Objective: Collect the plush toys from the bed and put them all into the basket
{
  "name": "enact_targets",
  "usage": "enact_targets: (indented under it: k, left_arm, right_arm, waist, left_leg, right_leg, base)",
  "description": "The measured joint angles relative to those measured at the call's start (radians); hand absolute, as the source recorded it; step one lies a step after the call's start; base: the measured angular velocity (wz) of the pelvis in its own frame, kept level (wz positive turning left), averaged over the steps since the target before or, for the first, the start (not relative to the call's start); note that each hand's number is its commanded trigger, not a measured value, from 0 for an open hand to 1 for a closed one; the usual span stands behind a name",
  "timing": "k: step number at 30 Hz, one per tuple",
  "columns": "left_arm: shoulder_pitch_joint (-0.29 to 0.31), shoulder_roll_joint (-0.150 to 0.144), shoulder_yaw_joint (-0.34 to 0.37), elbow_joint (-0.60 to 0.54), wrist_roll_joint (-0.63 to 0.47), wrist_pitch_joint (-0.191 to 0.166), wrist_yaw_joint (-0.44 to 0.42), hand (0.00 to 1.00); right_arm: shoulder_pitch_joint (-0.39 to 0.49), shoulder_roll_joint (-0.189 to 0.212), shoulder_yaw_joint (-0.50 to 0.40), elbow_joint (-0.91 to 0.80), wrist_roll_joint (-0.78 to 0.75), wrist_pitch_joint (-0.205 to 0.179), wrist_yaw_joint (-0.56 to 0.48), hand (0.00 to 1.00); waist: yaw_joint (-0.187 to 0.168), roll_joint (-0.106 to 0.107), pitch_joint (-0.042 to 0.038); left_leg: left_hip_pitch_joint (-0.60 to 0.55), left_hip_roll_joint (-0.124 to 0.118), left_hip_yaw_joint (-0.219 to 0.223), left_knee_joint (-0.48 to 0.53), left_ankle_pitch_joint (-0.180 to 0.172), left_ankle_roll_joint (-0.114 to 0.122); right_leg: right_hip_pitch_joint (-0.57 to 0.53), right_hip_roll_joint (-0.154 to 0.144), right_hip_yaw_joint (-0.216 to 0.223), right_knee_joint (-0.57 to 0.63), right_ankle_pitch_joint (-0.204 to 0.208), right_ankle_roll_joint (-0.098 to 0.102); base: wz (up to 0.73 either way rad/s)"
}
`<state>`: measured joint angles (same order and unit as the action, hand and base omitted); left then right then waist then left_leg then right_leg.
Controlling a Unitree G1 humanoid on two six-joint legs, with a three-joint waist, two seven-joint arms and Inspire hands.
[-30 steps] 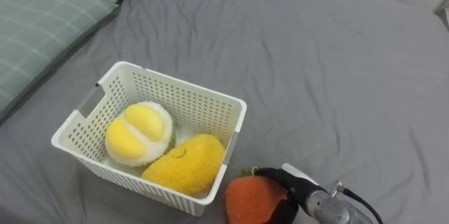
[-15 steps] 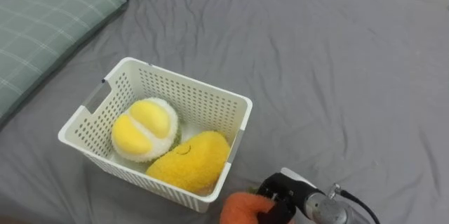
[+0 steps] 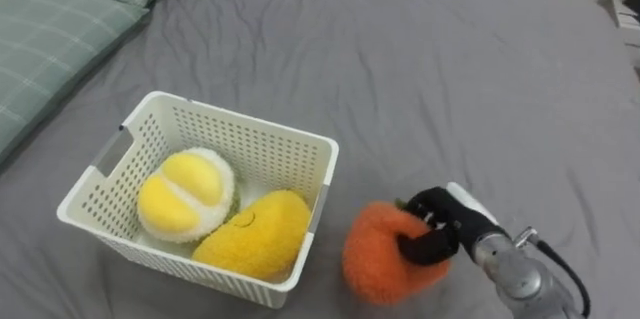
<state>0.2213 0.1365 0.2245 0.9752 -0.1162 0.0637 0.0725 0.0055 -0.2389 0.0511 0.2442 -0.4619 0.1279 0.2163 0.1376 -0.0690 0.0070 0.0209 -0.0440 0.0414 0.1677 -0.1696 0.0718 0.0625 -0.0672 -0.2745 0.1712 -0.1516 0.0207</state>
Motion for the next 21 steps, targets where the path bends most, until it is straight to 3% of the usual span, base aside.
enact_targets:
  k: [4,10,21]
  left_arm:
    - [-0.001,0.006,0.03,0.0,-0.002,-0.001,-0.006,0.0]
    - [-0.006,0.009,0.029,0.011,-0.01,-0.002,0.0,0.0]
    - [-0.006,0.01,0.027,0.013,-0.001,-0.001,0.0,0.0]
  right_arm:
    - [0.001,-0.046,-0.054,-0.099,-0.001,-0.001,-0.024,1.0]
    - [0.0,-0.078,-0.096,-0.183,0.004,-0.001,-0.04,1.0]
    - [-0.052,-0.109,-0.117,-0.313,0.022,0.005,-0.039,1.0]
  waist:
    - [-0.029,-0.006,0.0009]
    - [-0.052,-0.018,0.0008]
    - [-0.044,-0.016,0.0019]
  left_leg:
    - [0.01,0.001,0.012,-0.001,-0.002,0.002]
    - [0.027,0.003,0.036,-0.004,-0.005,0.005]
    - [0.038,0.004,0.037,-0.011,-0.006,0.007]
  right_leg:
    - [0.005,0.0,0.008,0.0,0.0,0.001]
    - [0.008,0.0,0.027,0.002,0.002,0.004]
    - [0.011,-0.001,0.029,0.015,0.002,0.005]
  base:
    - [-0.09]
    - [-0.12]
    - [-0.02]
